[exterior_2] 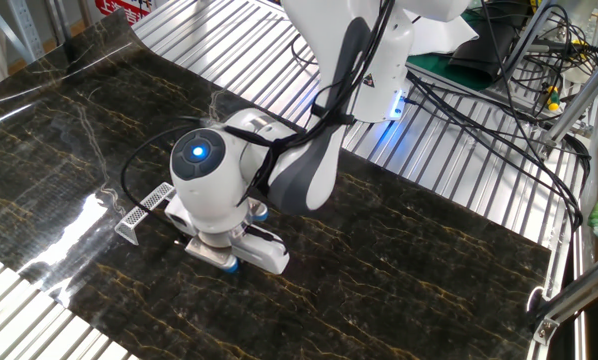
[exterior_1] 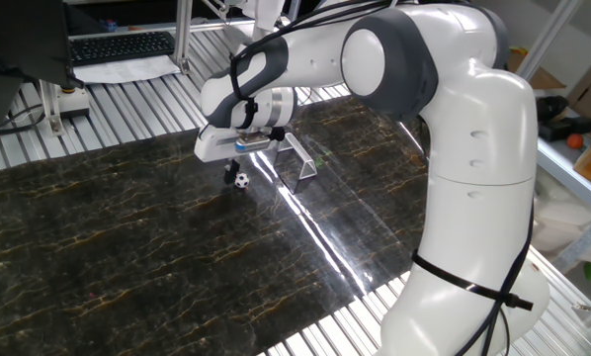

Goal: Push the soccer ball into the goal

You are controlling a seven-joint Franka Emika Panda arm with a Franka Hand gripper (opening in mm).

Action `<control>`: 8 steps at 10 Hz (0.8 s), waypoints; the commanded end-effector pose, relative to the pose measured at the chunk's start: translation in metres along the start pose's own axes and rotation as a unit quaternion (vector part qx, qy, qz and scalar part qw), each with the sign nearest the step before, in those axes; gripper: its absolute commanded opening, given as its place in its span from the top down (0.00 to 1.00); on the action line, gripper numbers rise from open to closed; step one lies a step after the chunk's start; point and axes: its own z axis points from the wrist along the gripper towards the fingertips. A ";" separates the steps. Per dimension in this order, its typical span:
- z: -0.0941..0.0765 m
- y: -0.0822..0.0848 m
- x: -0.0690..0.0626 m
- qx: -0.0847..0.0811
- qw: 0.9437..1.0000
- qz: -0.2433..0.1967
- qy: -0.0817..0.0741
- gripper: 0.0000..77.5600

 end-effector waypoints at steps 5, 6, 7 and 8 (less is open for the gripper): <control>0.001 0.008 0.006 0.001 1.000 -0.008 0.013 1.00; 0.001 0.010 0.008 0.003 1.000 -0.010 0.013 1.00; 0.001 0.010 0.008 0.004 1.000 -0.012 0.013 1.00; 0.003 0.010 0.008 0.005 1.000 -0.023 0.008 1.00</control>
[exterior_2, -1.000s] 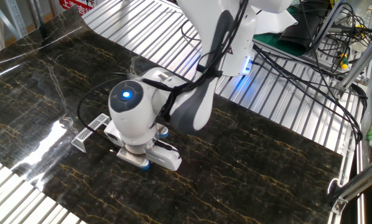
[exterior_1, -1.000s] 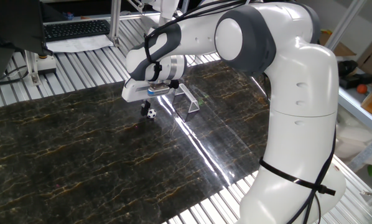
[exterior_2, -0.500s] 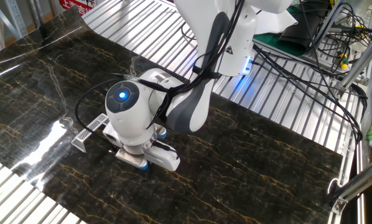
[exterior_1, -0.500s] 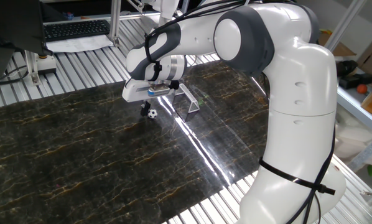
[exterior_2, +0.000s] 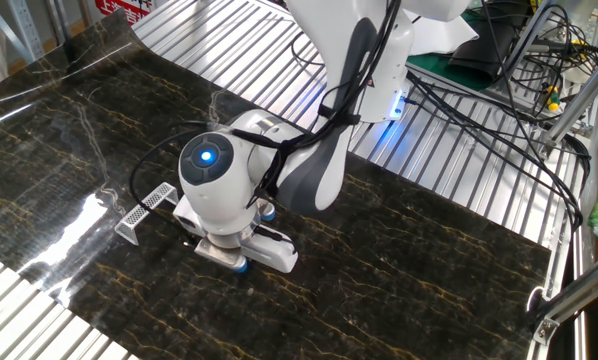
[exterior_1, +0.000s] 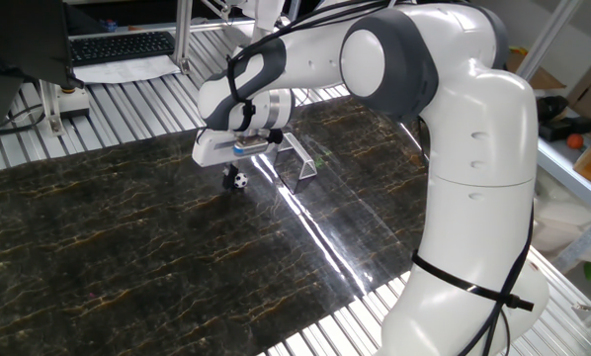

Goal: Push the soccer ball into the goal

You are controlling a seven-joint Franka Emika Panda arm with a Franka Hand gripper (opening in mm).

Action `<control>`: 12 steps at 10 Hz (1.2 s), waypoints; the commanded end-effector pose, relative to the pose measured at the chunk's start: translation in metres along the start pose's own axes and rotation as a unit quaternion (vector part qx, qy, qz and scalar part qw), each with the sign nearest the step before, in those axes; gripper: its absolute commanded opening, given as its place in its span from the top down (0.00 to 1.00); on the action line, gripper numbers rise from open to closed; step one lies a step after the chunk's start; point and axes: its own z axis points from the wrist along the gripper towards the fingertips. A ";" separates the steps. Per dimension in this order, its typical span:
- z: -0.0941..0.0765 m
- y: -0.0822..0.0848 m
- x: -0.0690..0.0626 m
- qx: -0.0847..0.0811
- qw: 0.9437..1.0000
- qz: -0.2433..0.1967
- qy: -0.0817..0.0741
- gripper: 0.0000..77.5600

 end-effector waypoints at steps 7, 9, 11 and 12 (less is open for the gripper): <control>0.003 0.000 -0.002 0.008 1.000 -0.017 -0.009 1.00; -0.001 -0.004 -0.004 0.009 1.000 -0.016 -0.013 1.00; -0.007 -0.037 -0.015 0.014 0.999 -0.040 -0.012 1.00; -0.008 -0.048 -0.018 0.100 0.993 -0.067 -0.015 1.00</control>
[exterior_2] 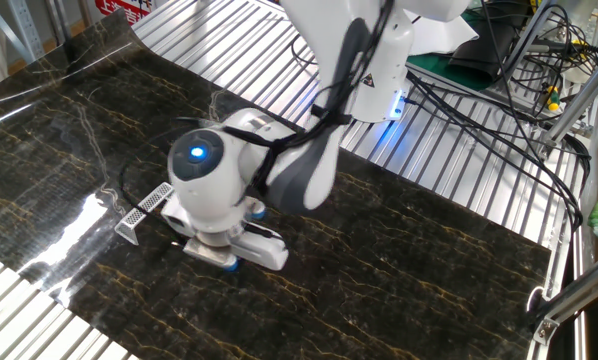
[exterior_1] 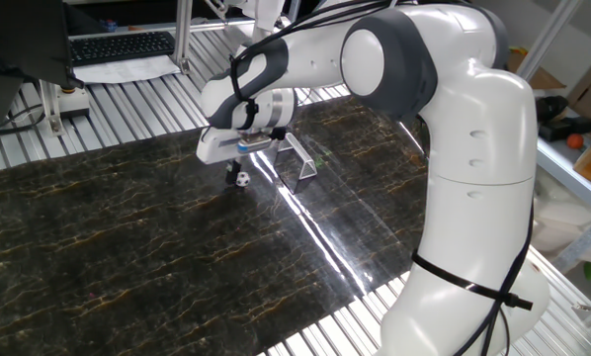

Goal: Push the soccer ball into the goal

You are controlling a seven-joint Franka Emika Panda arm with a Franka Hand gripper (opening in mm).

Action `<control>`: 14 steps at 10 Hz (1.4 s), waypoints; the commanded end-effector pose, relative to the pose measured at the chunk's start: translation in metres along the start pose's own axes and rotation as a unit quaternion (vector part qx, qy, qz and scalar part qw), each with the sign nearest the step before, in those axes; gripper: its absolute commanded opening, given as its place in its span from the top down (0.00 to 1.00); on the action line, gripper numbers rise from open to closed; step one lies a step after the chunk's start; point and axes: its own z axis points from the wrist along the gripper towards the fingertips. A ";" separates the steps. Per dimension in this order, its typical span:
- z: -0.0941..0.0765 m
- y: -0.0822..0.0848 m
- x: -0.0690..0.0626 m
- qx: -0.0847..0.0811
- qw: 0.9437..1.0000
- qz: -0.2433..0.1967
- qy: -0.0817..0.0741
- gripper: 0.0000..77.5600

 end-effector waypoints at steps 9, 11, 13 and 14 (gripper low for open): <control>-0.006 -0.023 -0.006 -0.035 0.999 0.006 0.038 1.00; -0.008 -0.022 0.001 -0.029 0.999 0.005 0.035 1.00; -0.020 -0.021 0.013 0.003 0.999 0.012 0.036 1.00; -0.024 -0.022 0.015 0.020 0.999 0.012 0.035 1.00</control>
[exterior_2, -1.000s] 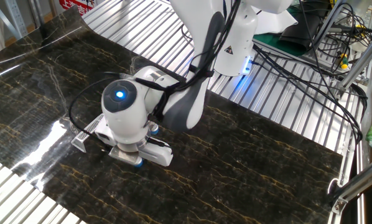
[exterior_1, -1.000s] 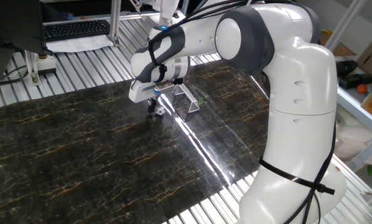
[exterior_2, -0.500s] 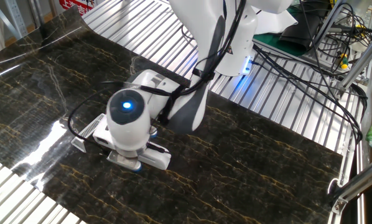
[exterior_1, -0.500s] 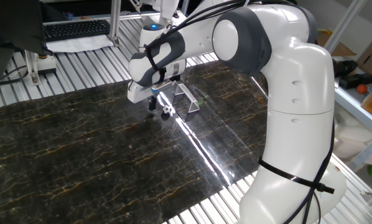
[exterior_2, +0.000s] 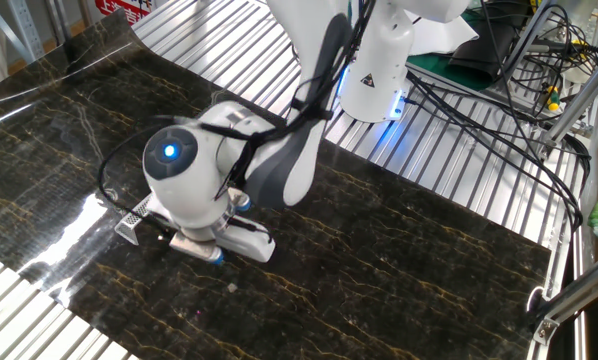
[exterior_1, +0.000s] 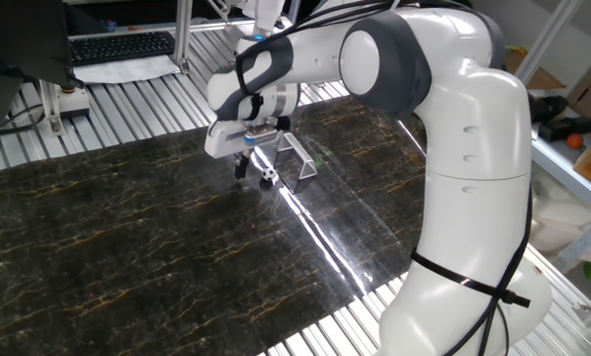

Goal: Push the soccer ball into the goal

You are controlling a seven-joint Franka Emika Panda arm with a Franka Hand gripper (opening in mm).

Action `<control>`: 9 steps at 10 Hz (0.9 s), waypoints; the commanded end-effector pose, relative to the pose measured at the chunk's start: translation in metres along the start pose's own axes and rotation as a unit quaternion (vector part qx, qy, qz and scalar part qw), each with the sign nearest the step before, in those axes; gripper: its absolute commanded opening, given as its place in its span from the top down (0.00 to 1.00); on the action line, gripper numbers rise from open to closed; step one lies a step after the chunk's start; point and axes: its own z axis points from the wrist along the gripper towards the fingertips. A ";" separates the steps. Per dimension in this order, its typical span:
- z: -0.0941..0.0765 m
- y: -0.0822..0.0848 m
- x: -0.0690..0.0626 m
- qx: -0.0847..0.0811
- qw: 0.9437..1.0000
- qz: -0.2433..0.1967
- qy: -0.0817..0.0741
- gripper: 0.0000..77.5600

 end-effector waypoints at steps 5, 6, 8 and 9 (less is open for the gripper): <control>-0.011 -0.017 0.011 0.056 0.998 0.002 -0.009 1.00; -0.011 -0.017 0.011 0.059 0.998 0.003 -0.009 1.00; -0.010 -0.017 0.011 0.066 0.998 0.004 -0.011 1.00; -0.008 -0.018 0.010 0.068 0.998 0.004 -0.011 1.00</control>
